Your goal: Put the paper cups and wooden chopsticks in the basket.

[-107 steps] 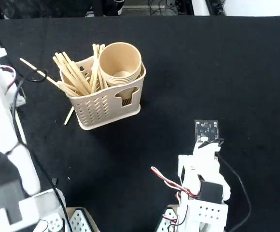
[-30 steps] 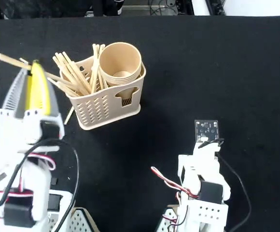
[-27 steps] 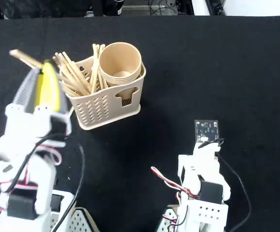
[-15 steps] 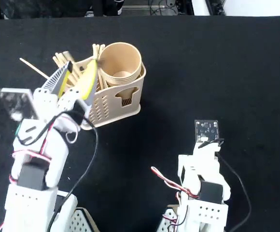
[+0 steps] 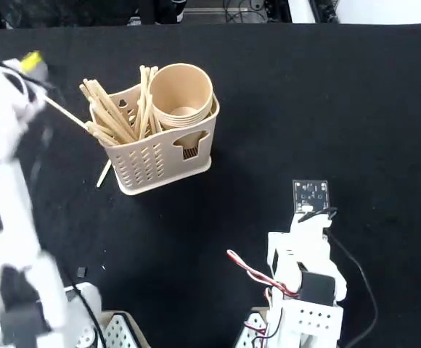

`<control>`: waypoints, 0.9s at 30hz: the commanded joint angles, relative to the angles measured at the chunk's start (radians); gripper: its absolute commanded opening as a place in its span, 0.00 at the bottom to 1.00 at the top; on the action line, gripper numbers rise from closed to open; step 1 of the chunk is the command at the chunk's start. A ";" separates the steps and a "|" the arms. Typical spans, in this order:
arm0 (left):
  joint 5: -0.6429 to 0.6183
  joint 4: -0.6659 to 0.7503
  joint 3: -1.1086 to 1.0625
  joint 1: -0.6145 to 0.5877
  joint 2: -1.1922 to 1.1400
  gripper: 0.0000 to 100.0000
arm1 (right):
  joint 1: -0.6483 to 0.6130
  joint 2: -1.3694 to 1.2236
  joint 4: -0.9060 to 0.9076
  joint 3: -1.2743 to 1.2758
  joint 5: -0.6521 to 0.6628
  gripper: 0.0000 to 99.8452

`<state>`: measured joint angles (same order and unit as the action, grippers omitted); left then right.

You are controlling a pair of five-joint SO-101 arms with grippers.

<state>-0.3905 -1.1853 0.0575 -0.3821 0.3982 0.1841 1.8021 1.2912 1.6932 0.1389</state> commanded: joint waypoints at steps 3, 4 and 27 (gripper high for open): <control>-0.094 -0.018 0.282 -0.053 -0.509 0.24 | -0.011 0.067 0.003 -0.008 -0.003 0.01; -0.118 -0.018 0.332 -0.053 -0.589 0.24 | -0.011 0.067 0.003 -0.008 -0.003 0.01; -0.267 -0.259 1.521 0.001 -1.778 0.19 | -0.011 0.067 0.003 -0.008 -0.003 0.01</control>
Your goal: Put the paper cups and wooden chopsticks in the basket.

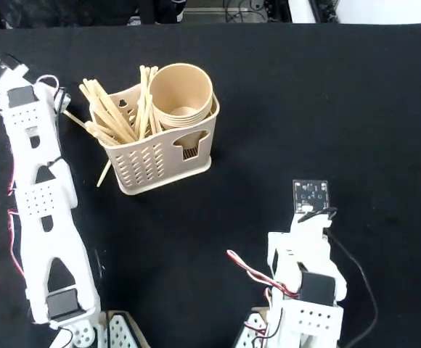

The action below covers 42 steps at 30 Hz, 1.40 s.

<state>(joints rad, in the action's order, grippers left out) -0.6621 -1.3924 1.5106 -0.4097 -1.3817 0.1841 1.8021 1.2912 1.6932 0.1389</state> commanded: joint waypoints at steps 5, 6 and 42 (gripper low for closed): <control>0.064 -0.069 0.070 0.021 0.000 0.10 | -0.011 0.067 0.003 -0.008 -0.003 0.01; 0.078 -0.069 0.070 0.021 0.000 0.08 | -0.011 0.067 0.003 -0.008 -0.003 0.01; 0.394 -0.338 -0.417 0.114 1.582 0.03 | -0.011 0.067 0.003 -0.008 -0.003 0.01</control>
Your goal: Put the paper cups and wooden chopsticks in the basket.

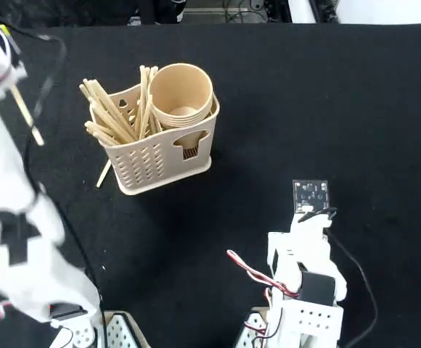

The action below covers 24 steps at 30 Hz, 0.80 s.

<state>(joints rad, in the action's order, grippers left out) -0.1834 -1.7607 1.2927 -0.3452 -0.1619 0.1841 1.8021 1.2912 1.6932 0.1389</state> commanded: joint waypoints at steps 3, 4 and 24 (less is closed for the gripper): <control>-0.054 0.114 -0.323 0.116 0.569 0.03 | -0.011 0.067 0.003 -0.008 -0.003 0.01; -0.054 0.147 -0.375 0.147 0.626 0.03 | -0.011 0.067 0.003 -0.008 -0.003 0.01; 0.081 1.593 -2.141 0.467 1.396 0.03 | -0.011 0.067 0.003 -0.008 -0.003 0.01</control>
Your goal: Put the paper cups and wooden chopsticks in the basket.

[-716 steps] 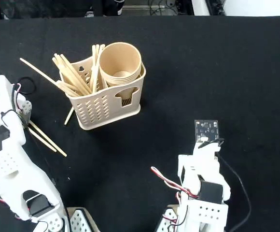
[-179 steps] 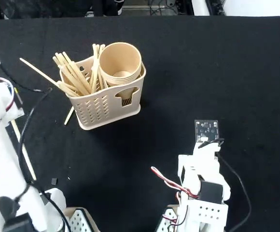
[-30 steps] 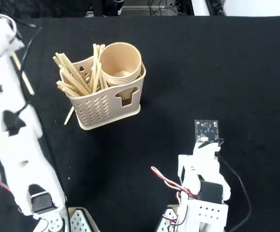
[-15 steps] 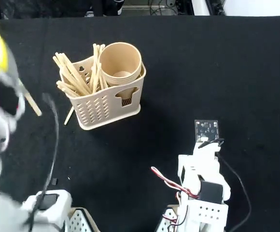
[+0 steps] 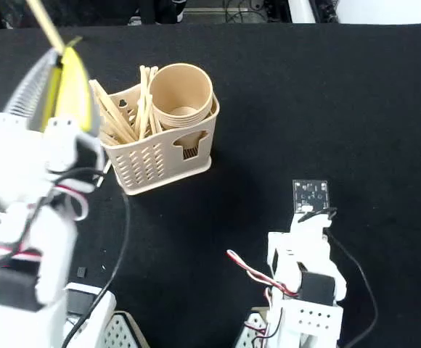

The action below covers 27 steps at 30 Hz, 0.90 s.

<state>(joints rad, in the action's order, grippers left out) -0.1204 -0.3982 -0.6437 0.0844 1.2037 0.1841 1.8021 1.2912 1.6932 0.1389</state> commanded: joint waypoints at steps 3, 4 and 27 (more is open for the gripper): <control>0.015 0.287 -0.298 0.033 0.031 0.03 | -0.011 0.067 0.003 -0.008 -0.003 0.01; 0.012 0.311 -0.329 0.018 0.032 0.03 | -0.011 0.067 0.003 -0.008 -0.003 0.01; -0.110 0.307 -0.504 -0.012 0.041 0.20 | -0.011 0.067 0.003 -0.008 -0.003 0.01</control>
<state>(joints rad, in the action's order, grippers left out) -0.1158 0.0928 -1.2221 0.0844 1.2283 0.1841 1.8021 1.2912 1.6932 0.1389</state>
